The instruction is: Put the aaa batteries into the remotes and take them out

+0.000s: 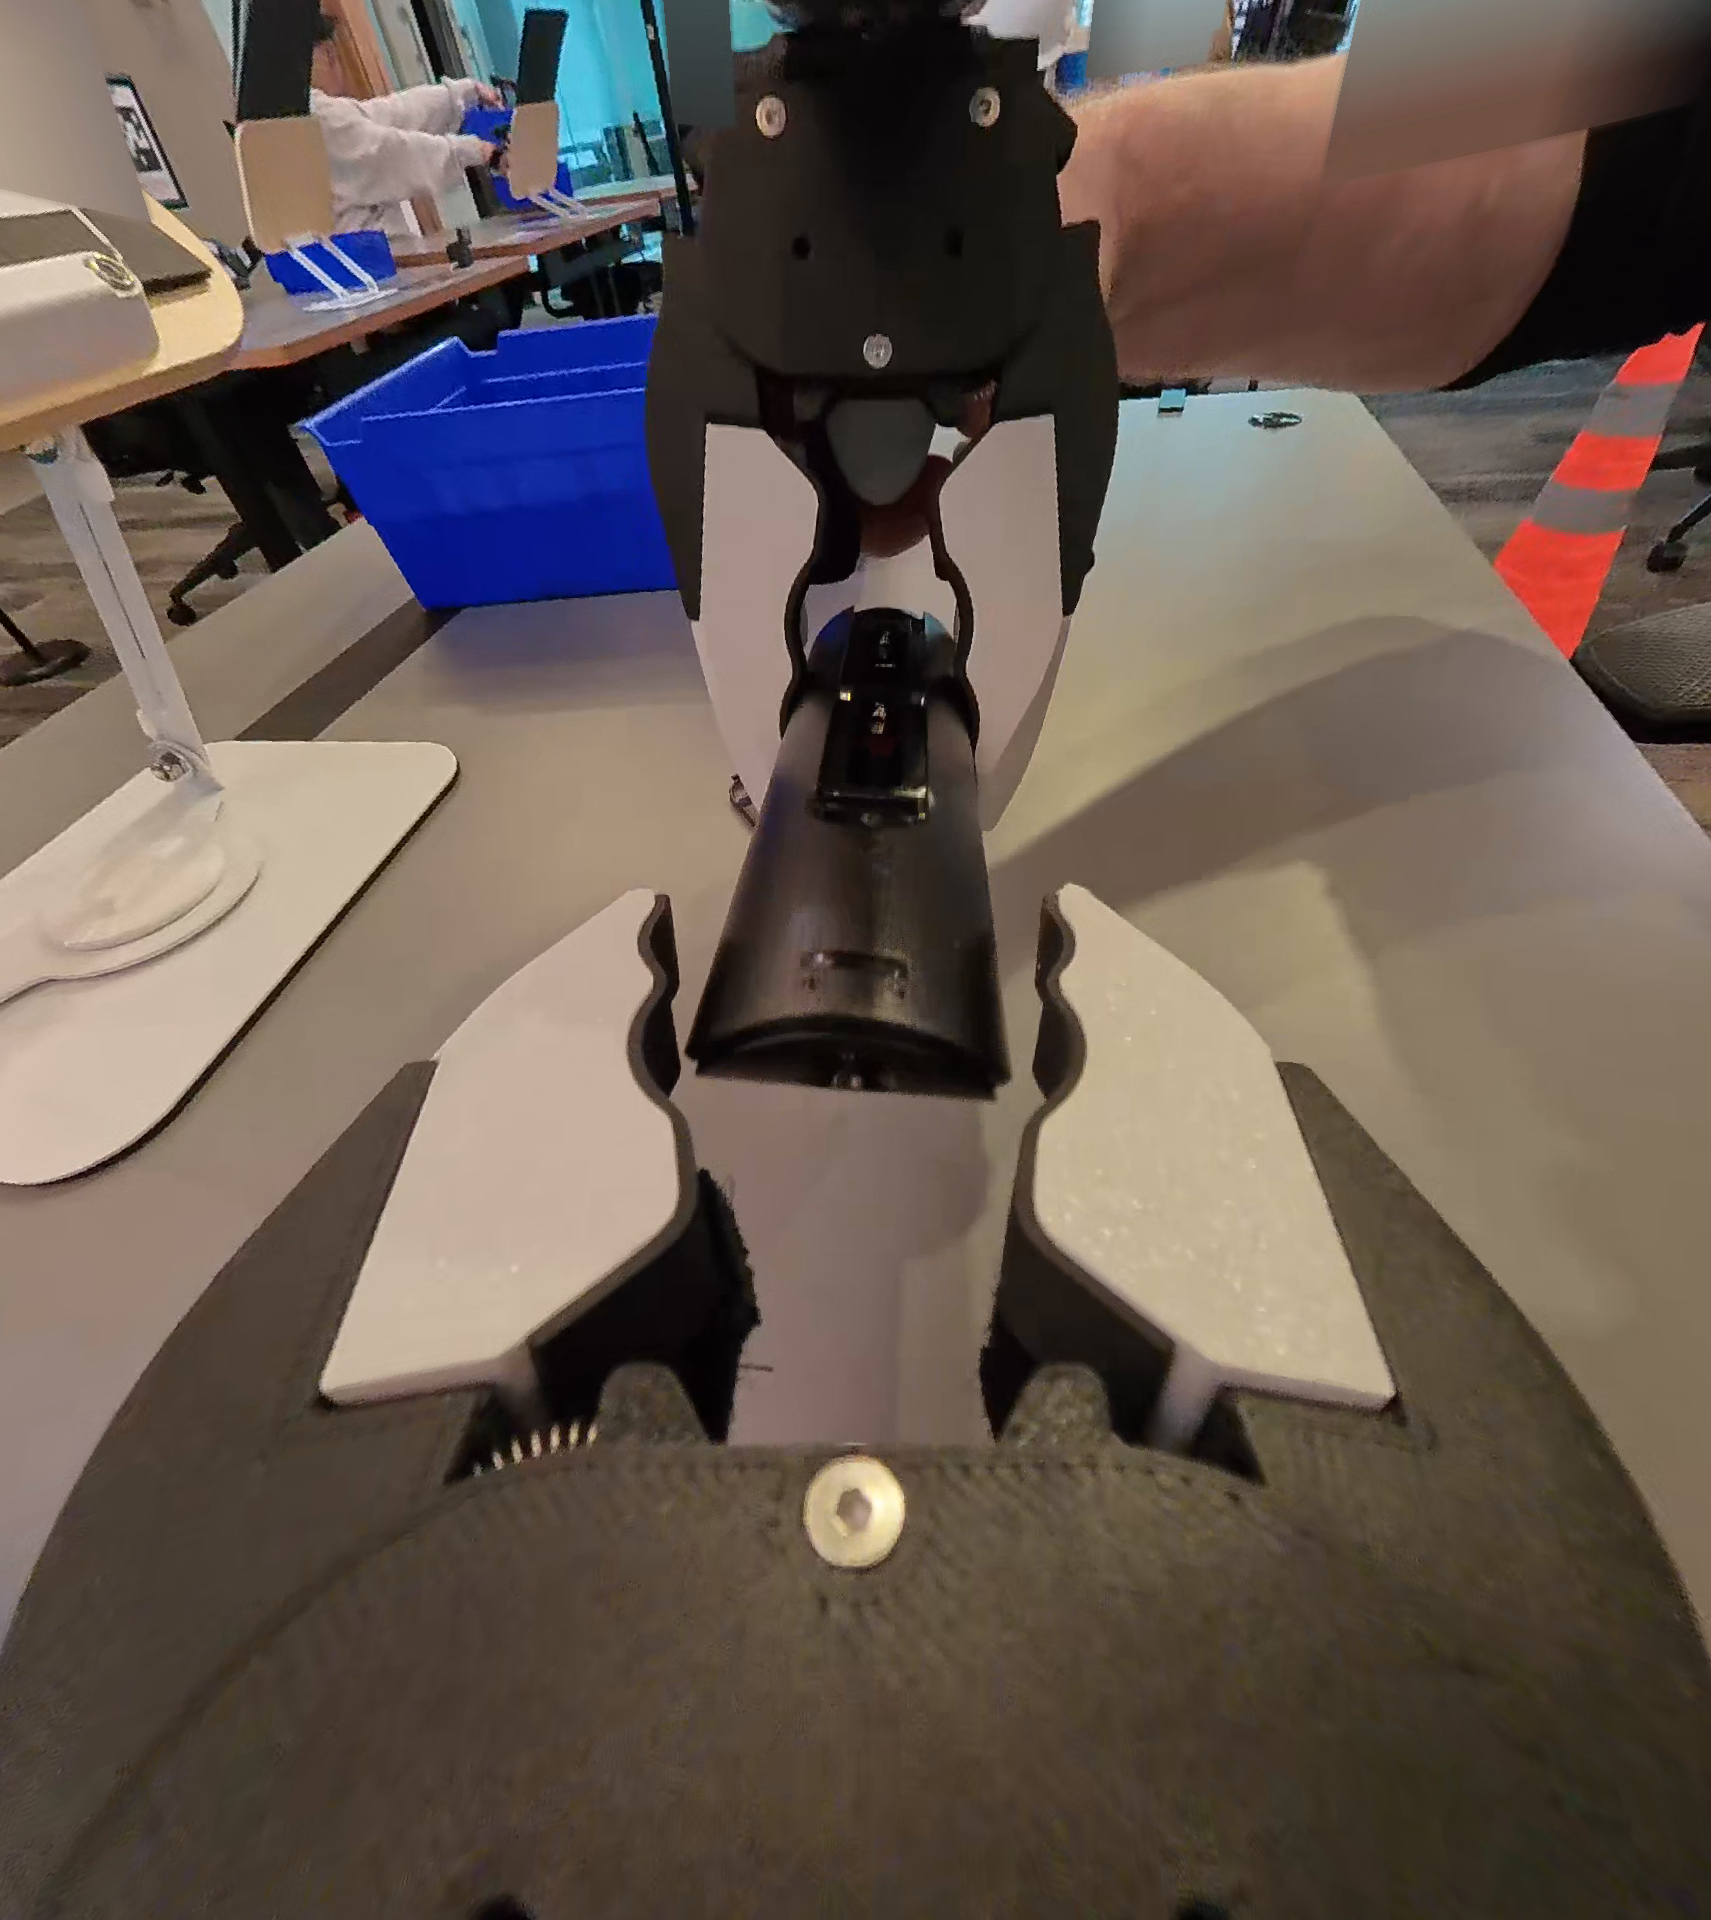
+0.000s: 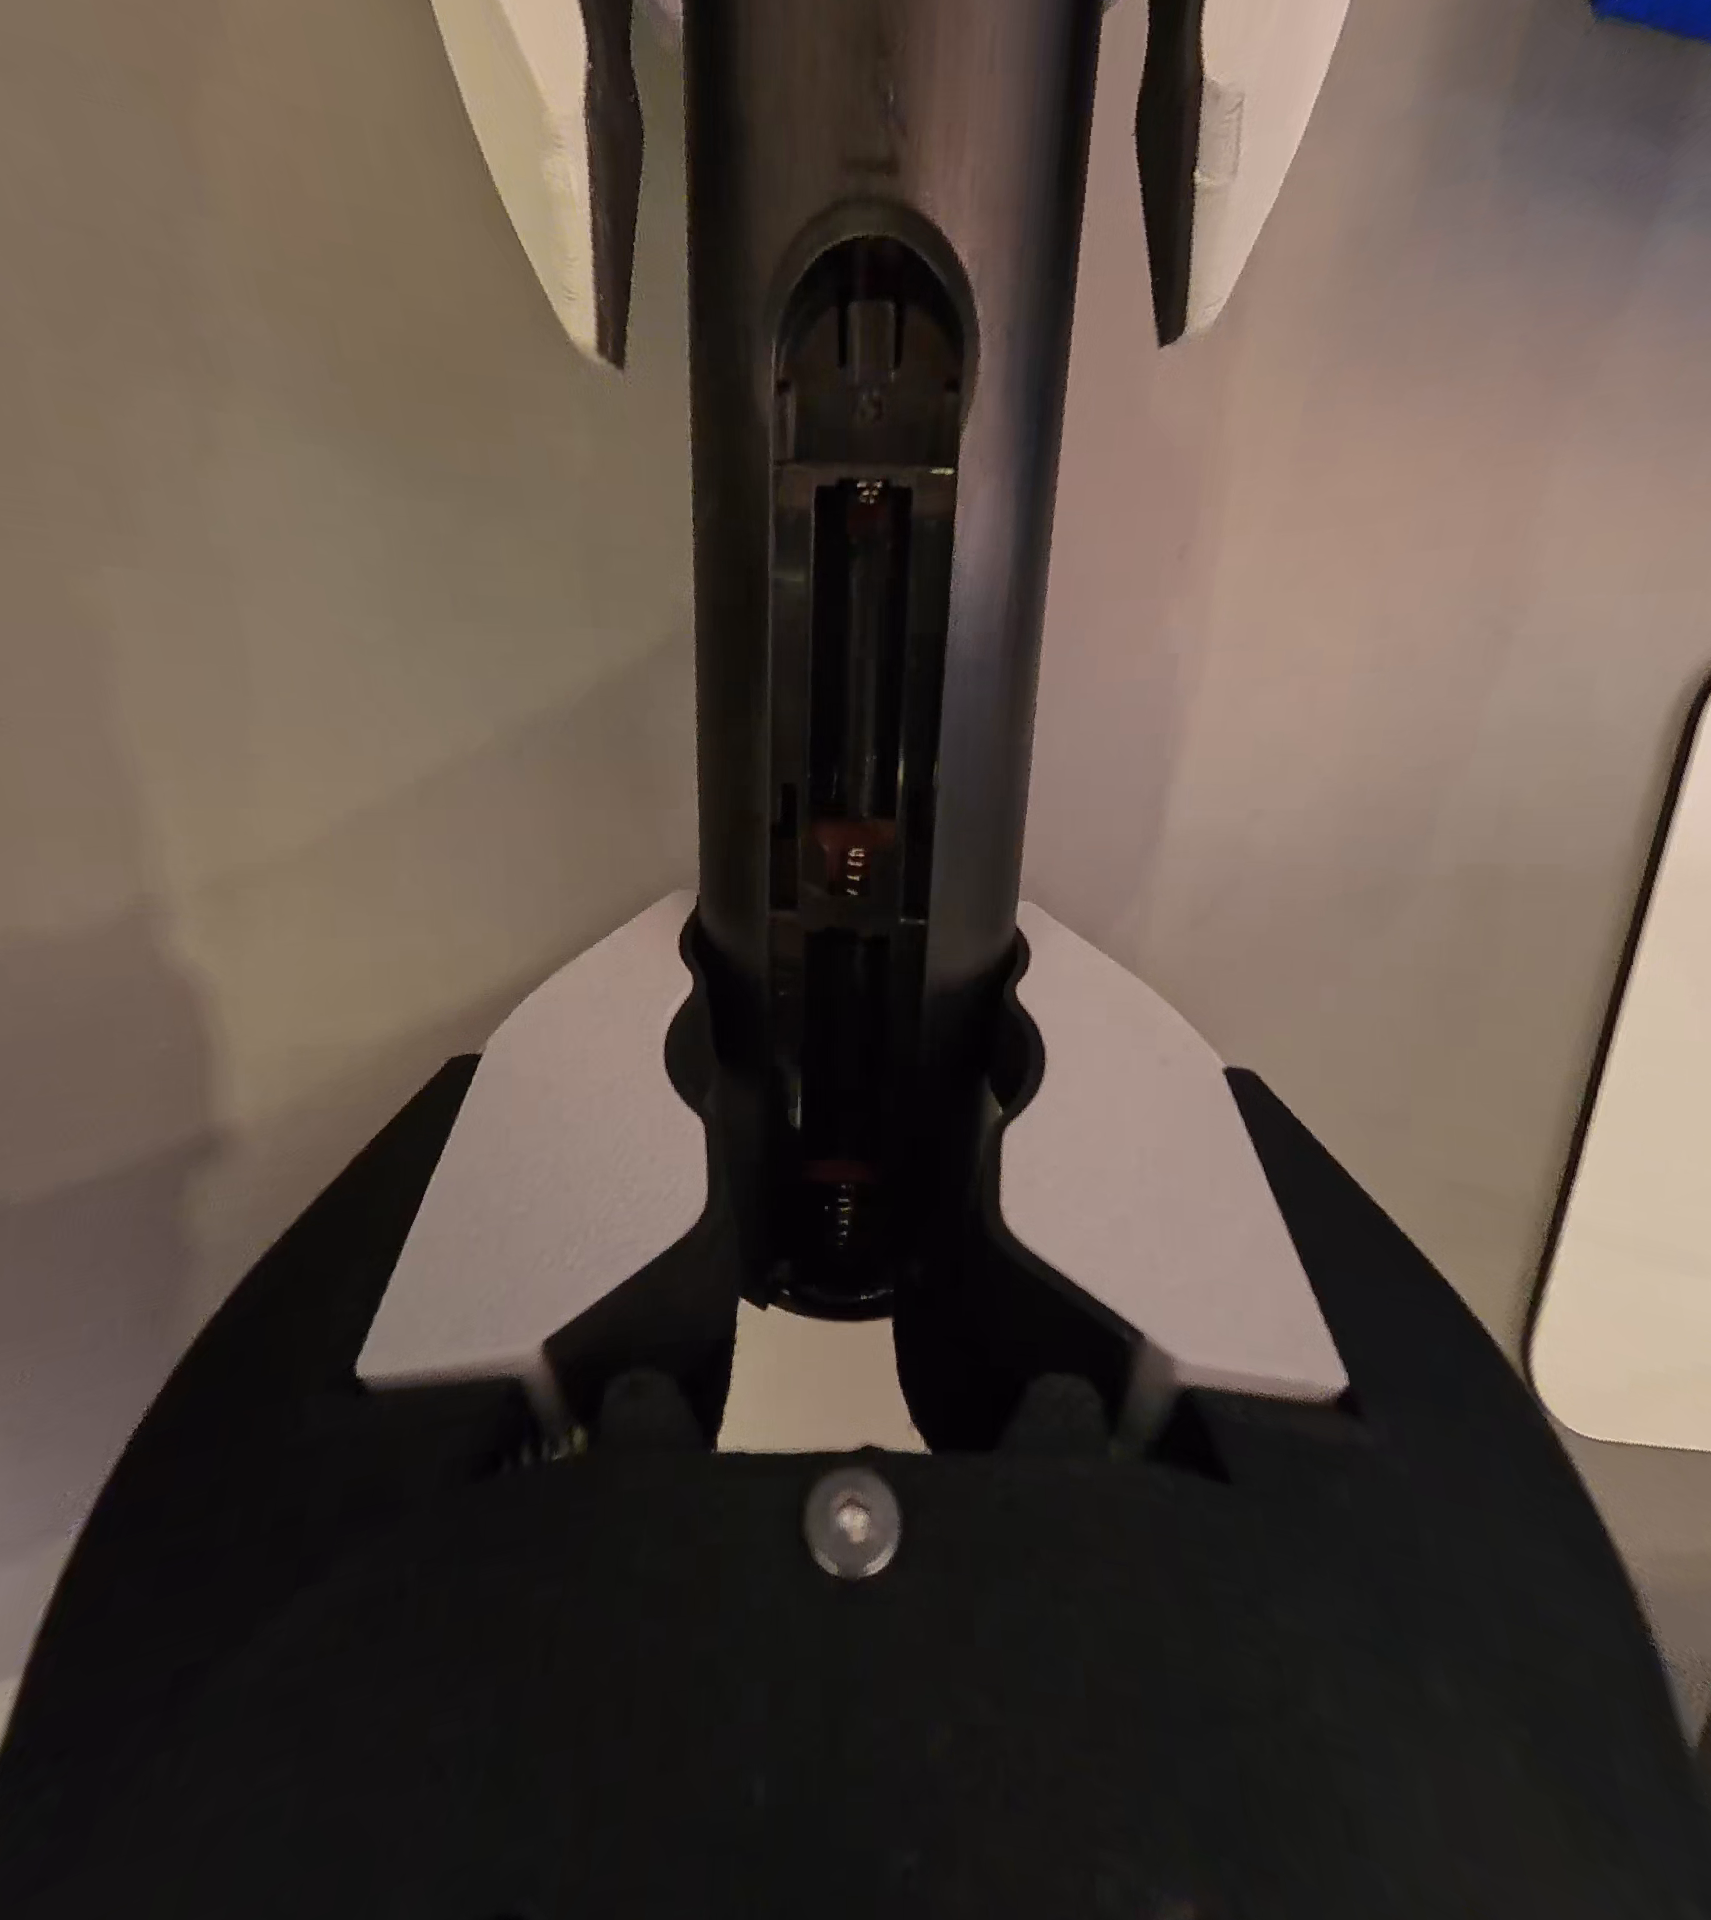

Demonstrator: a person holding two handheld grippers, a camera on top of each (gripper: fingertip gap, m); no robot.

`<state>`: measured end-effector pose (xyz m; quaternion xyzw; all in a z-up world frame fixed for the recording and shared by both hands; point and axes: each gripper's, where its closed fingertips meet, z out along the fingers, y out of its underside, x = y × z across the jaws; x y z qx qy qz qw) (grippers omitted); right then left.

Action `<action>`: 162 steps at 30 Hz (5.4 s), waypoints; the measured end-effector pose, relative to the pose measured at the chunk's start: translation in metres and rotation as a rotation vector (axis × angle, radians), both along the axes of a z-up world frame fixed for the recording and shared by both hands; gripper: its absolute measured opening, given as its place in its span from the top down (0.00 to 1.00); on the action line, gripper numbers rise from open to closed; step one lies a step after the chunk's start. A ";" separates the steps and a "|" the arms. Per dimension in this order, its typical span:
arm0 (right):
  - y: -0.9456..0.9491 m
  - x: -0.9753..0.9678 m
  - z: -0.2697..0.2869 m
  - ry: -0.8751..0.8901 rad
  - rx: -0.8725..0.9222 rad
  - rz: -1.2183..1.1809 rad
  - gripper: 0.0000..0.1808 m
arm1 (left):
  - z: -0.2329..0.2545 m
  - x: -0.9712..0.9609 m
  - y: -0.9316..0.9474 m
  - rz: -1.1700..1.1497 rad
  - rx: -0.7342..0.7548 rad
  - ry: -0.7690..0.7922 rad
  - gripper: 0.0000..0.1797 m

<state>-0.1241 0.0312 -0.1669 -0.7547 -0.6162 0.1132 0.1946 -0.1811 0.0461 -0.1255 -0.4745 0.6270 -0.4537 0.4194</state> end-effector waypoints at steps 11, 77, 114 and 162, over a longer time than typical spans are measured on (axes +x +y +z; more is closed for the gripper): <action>-0.002 -0.009 0.001 0.041 -0.030 0.020 0.72 | 0.001 0.002 -0.006 -0.039 -0.011 -0.035 0.66; 0.014 0.039 0.034 0.441 -0.094 -0.371 0.74 | 0.102 -0.019 0.019 -0.252 -0.440 -0.610 0.66; 0.035 0.016 -0.056 0.031 -0.062 -0.615 0.95 | 0.105 -0.042 0.039 -0.193 -0.438 -0.665 0.66; 0.023 -0.119 0.160 1.185 0.114 -0.111 0.94 | 0.156 -0.071 0.006 -0.412 -0.472 -0.920 0.66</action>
